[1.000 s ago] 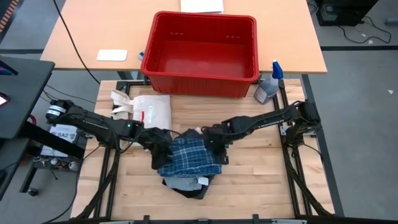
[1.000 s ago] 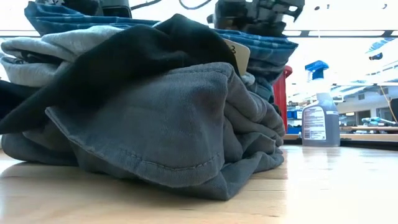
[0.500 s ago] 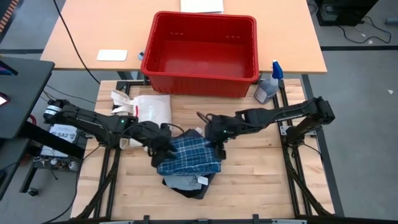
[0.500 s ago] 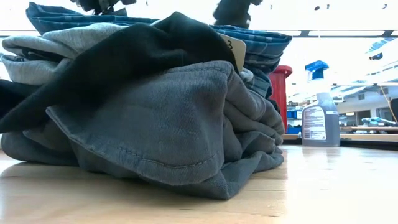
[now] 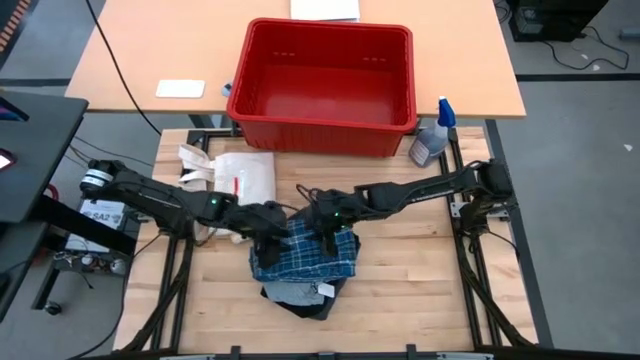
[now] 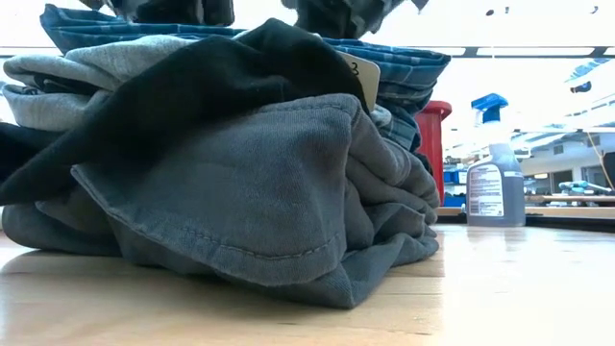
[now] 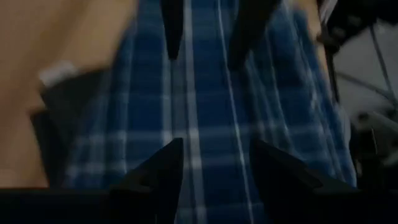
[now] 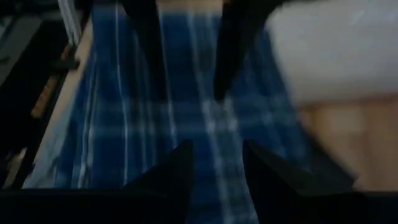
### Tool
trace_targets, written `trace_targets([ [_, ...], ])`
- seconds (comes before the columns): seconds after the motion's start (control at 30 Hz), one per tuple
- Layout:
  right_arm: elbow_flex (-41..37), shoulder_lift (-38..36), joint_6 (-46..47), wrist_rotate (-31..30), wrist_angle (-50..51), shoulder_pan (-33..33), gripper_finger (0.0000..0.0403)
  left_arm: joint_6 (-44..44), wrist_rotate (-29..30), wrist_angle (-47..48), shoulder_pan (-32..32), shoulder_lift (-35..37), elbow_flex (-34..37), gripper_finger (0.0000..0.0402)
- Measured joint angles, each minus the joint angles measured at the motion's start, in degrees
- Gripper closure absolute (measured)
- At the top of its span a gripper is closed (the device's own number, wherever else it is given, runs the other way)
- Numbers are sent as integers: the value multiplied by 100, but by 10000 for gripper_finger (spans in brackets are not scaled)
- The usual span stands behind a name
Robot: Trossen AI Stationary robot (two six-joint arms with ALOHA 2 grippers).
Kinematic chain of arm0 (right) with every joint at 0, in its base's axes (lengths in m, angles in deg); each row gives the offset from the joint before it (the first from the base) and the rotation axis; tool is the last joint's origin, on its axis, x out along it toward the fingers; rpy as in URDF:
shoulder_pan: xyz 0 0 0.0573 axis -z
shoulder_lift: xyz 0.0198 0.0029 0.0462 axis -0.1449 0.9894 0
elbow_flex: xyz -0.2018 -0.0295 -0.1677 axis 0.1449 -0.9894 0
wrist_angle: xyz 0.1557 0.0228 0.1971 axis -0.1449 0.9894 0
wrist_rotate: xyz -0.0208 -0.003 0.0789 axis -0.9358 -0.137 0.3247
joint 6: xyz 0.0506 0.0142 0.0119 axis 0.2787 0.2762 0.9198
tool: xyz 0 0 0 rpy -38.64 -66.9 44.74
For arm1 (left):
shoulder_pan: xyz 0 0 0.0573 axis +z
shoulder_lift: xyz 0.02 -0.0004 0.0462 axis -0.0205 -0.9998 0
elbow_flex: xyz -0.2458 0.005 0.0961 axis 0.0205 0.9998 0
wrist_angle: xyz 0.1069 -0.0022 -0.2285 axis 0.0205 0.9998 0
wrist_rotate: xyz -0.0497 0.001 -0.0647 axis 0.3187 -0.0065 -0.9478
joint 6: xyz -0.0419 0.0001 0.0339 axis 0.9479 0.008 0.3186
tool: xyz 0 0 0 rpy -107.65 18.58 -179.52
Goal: Sort clothes
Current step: Adjust the blue pants on top of the stacked clothes
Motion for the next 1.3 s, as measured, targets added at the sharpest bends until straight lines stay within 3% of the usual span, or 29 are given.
trace_targets([
  [0.33, 0, 102, 55, 123, 1582, -1, 272, 389, -719, 839, -41, -51, -13, 214],
  [0.6, 2, 95, -118, 112, 2014, -5, 280, 683, -1526, 1401, -75, 237, -98, 214],
  [0.87, 2, 93, -129, 135, 2198, -5, 280, 339, -1188, 3341, -305, 441, -697, 214],
  [0.97, 2, 58, -109, 192, 2219, -5, 280, 156, -971, 3572, -372, 437, -780, 214],
  [1.3, 674, -115, -81, 272, 2518, -5, 280, -44, -953, 2144, -321, 437, -800, 214],
])
